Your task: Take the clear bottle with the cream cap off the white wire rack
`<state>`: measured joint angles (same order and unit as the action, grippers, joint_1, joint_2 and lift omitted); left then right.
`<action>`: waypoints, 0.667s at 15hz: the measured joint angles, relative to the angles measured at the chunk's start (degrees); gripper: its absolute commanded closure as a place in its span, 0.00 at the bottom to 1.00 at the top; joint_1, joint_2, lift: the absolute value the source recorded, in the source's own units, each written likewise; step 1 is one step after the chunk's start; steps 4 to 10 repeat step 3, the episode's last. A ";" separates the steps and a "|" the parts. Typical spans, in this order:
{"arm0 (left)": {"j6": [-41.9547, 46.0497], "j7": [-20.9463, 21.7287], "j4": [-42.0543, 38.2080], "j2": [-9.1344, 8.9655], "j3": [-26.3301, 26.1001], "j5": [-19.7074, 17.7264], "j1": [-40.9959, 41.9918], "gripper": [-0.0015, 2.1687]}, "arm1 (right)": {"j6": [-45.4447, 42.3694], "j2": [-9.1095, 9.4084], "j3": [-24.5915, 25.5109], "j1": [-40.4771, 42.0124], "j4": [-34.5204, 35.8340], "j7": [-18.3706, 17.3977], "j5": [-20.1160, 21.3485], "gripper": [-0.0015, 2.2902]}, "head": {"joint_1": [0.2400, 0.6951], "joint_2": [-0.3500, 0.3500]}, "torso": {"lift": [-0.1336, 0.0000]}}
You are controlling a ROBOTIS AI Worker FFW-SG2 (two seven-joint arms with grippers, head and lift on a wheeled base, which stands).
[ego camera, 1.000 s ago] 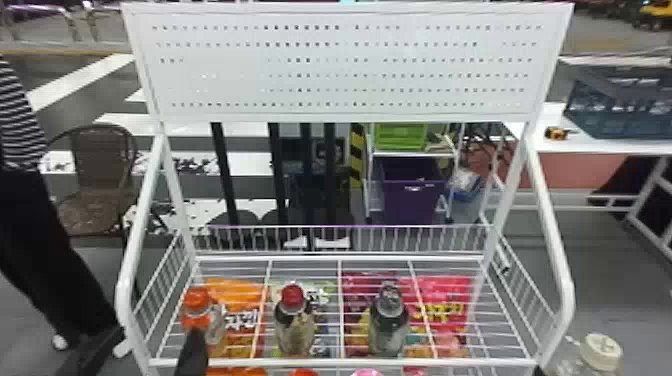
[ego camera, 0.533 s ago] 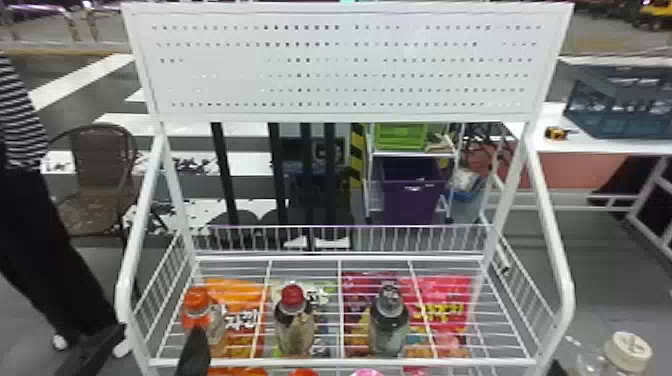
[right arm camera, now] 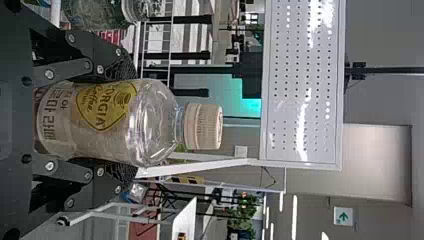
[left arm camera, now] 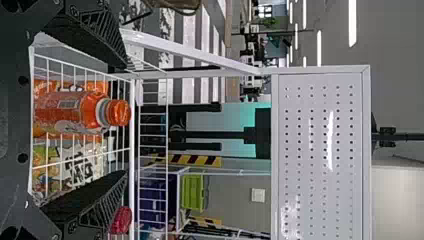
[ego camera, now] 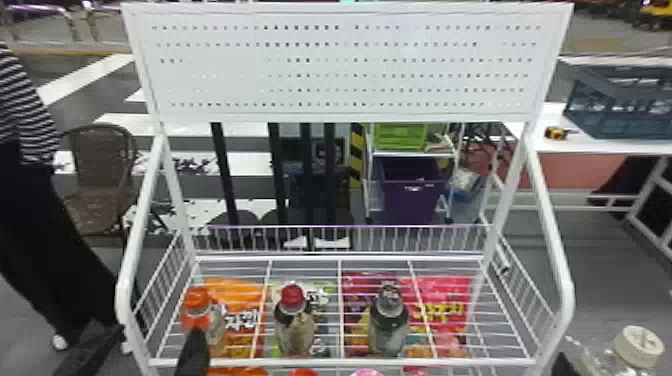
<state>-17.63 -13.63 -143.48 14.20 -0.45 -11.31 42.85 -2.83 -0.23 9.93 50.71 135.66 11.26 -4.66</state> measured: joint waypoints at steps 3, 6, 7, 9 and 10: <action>0.52 0.01 -0.18 0.01 0.01 0.03 0.20 0.06 | -0.02 0.14 0.00 -0.05 0.33 0.07 -0.08 0.77 | 0.57 0.50 | 1.00; 0.52 0.01 -0.18 0.01 0.01 0.03 0.20 0.06 | -0.02 0.14 0.00 -0.05 0.33 0.07 -0.08 0.77 | 0.57 0.50 | 1.00; 0.52 0.01 -0.18 0.01 0.01 0.03 0.20 0.06 | -0.02 0.14 0.00 -0.05 0.33 0.07 -0.08 0.77 | 0.57 0.50 | 1.00; 0.52 0.01 -0.18 0.01 0.01 0.03 0.20 0.06 | -0.02 0.14 0.00 -0.05 0.33 0.07 -0.08 0.77 | 0.57 0.50 | 1.00; 0.52 0.01 -0.18 0.01 0.01 0.03 0.20 0.06 | -0.02 0.14 0.00 -0.05 0.33 0.07 -0.08 0.77 | 0.57 0.50 | 1.00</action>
